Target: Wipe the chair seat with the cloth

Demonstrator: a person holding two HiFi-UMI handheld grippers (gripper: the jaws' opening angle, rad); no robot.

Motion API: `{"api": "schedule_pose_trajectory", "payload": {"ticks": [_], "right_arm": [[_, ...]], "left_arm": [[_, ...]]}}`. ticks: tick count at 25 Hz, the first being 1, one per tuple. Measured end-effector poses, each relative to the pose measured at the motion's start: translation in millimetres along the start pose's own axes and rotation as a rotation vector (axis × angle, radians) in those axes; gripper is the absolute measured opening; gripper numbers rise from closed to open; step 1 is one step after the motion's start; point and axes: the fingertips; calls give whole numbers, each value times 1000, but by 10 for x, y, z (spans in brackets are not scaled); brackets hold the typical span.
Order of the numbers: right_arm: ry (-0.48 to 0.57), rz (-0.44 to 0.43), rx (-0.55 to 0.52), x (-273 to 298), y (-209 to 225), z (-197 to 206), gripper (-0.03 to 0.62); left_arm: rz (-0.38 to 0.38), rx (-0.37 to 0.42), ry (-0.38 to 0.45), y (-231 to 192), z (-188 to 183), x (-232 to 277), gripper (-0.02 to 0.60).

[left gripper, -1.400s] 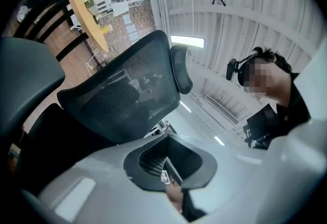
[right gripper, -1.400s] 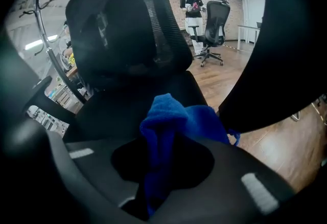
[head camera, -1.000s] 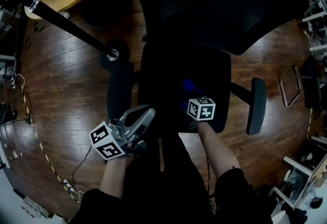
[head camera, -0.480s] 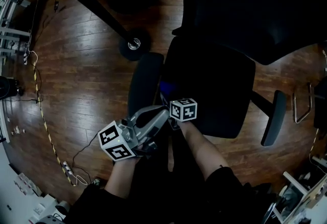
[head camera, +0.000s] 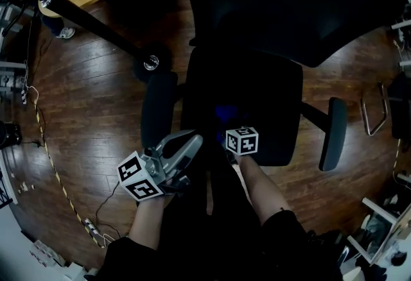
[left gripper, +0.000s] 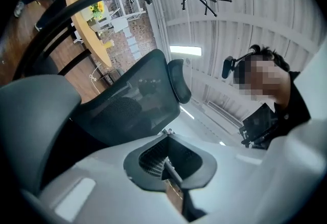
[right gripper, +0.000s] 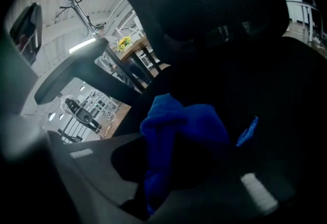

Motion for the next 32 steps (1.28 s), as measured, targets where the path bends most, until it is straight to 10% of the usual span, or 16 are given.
{"api": "schedule_pose_trajectory", "payload": {"ticks": [11, 18, 25, 32], "right_arm": [[126, 295, 131, -1396, 1677, -228, 61], [174, 340, 146, -1675, 1890, -297, 61], [205, 243, 181, -1628, 1670, -363, 61], [18, -107, 76, -739, 71, 218, 61]], "left_arm": [[76, -25, -93, 48, 218, 381, -8], [88, -16, -103, 85, 243, 501, -8], [65, -15, -81, 44, 153, 312, -8], [14, 7, -23, 39, -32, 24, -8]]}}
Point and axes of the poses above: the fingertips, and each gripper's own axes: x forward along the fingers, y to its right, z out of its underside, and after that the axes turned 12 degrees about x, right-handed
